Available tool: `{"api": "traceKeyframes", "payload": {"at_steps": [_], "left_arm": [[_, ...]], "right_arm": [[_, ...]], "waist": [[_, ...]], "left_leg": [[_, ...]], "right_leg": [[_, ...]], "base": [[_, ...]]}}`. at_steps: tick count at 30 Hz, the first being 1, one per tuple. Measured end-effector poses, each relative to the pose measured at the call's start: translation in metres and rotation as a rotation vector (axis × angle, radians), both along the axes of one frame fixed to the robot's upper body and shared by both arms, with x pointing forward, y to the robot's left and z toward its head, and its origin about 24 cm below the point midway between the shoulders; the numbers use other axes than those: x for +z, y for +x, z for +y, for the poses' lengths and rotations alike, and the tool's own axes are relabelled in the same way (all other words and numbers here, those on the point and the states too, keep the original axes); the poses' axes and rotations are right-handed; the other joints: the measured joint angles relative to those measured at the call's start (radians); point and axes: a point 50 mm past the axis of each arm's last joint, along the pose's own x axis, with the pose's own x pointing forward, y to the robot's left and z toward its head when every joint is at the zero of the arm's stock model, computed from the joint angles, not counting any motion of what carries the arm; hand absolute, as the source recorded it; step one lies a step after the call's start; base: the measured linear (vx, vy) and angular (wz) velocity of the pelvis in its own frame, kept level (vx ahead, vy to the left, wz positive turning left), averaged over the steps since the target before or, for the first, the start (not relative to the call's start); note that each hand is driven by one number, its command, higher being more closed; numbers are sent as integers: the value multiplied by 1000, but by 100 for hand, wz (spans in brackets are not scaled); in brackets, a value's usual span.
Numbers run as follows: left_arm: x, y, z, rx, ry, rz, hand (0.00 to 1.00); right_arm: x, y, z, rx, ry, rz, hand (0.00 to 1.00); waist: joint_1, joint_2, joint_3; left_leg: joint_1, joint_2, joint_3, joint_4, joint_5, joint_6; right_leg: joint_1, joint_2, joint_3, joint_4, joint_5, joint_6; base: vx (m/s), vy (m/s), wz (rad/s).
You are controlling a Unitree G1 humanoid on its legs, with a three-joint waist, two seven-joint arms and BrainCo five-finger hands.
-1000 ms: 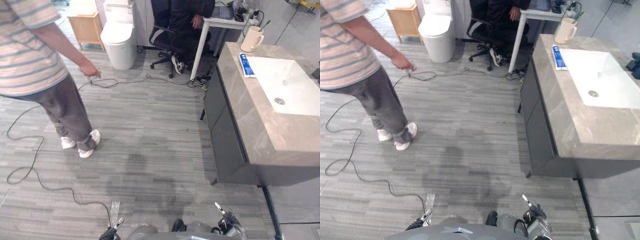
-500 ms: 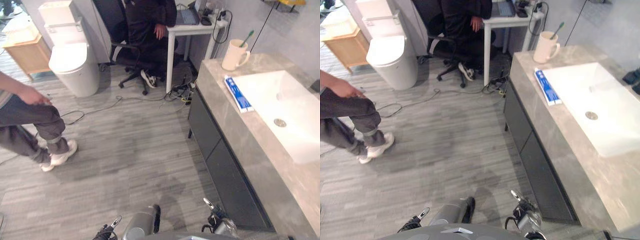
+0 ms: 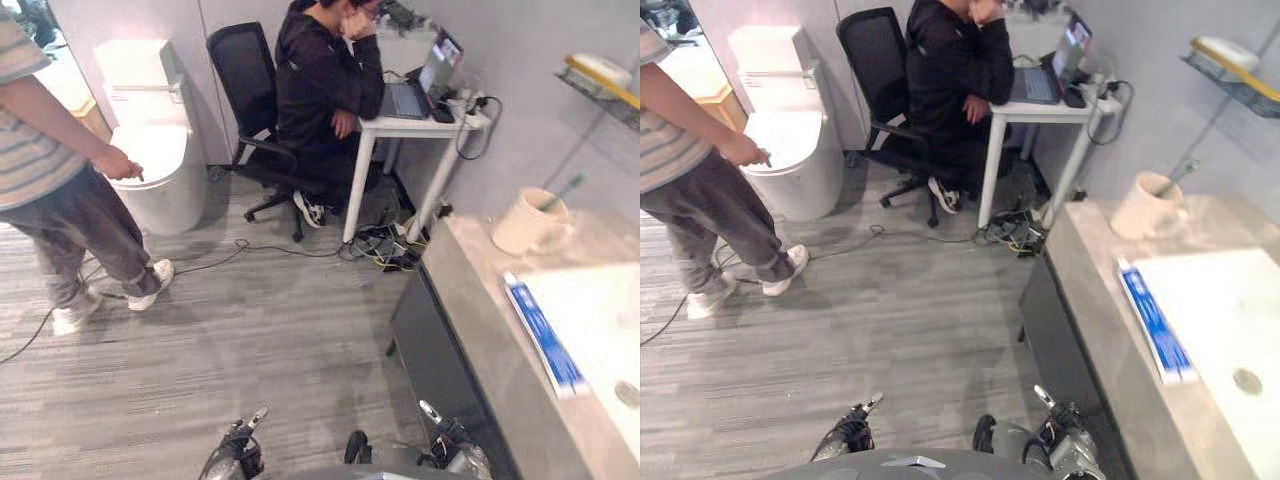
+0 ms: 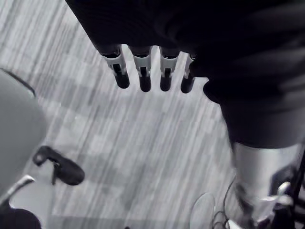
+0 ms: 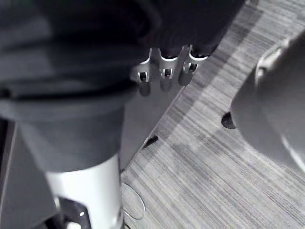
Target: Organize washtable
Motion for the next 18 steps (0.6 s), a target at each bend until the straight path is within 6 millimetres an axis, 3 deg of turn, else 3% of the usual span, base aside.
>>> {"api": "traceKeyframes", "payload": {"at_steps": [1,3,4,6,7,8,9,10,12,13,18], "left_arm": [[-1,-5,-3,15,-12,6,0],[-1,-7,0,32,-13,1,0],[-1,-7,1,35,-17,-5,0],[0,-6,-2,29,-25,-14,0],[0,-6,-3,0,-16,-13,0],[-1,-8,-4,-16,-17,-6,0],[-2,-6,-9,-42,-25,-7,0],[-1,-5,-1,-53,1,-5,0],[0,-3,3,-54,10,-9,0],[-1,-14,18,-80,41,28,0],[-1,-14,18,-84,42,29,0]], "right_arm": [[1,8,11,54,16,-3,0],[0,12,23,119,27,8,0],[1,15,31,138,43,5,0],[4,25,30,127,37,-23,0],[5,25,26,109,25,-38,0],[6,26,23,104,15,-47,0],[8,28,19,95,3,-59,0],[5,20,20,83,15,-39,0],[1,9,18,61,17,-14,0],[-8,-28,-4,-18,7,72,0],[-8,-29,-7,-18,0,73,0]], "waist": [[28,22,13],[50,22,18],[54,17,22],[58,11,35],[55,16,30],[53,29,24],[45,37,23],[45,1,24],[44,-27,25],[15,-60,27],[11,-55,28]], "left_leg": [[-101,29,51,195,6,28],[-166,63,76,246,-21,61],[-196,79,81,218,-36,72],[-227,97,90,-7,-86,71],[-198,92,73,-292,-52,50],[-179,97,55,-444,19,50],[-177,82,35,-522,123,75],[-149,57,46,-541,118,84],[-120,35,50,-571,112,94],[85,-14,47,-993,303,127],[67,-14,44,-993,317,112]], "right_leg": [[80,28,53,-51,-3,-4],[147,31,95,-91,-6,-8],[187,21,110,-116,-6,-8],[260,-11,155,-142,-16,9],[279,-25,180,-137,-41,46],[287,-20,188,-134,-61,66],[299,-28,213,-118,-121,105],[297,-63,219,-91,-133,116],[290,-87,231,-43,-133,116],[322,-143,288,-124,-121,189],[303,-144,283,-134,-147,180]], "base": [[213,-159,-55],[96,-144,-72],[212,-124,-66],[398,-21,-57],[398,29,-56],[486,115,-46],[488,185,-25],[465,217,-11],[308,169,4],[119,89,4],[-96,-7,2]]}}
